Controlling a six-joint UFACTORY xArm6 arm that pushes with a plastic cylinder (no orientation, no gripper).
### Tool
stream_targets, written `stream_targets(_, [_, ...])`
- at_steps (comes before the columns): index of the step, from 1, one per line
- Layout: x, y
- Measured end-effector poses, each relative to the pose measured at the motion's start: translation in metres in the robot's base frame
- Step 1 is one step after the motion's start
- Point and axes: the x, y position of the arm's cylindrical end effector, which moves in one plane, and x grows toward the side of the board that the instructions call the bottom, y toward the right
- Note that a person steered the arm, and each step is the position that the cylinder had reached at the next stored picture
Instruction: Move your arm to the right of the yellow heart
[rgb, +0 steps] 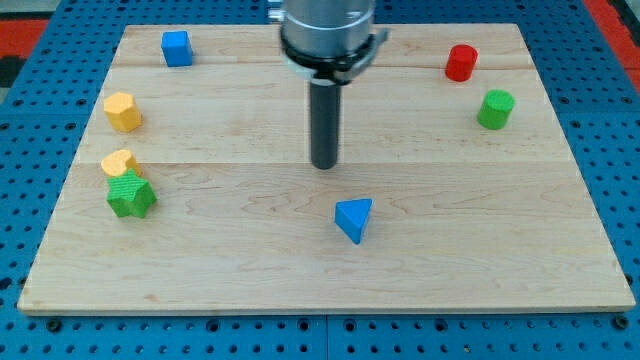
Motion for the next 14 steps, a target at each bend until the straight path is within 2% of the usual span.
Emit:
stream_targets(8, [-0.023, -0.094])
stream_targets(12, [-0.023, -0.104])
stream_targets(14, [0.023, -0.097])
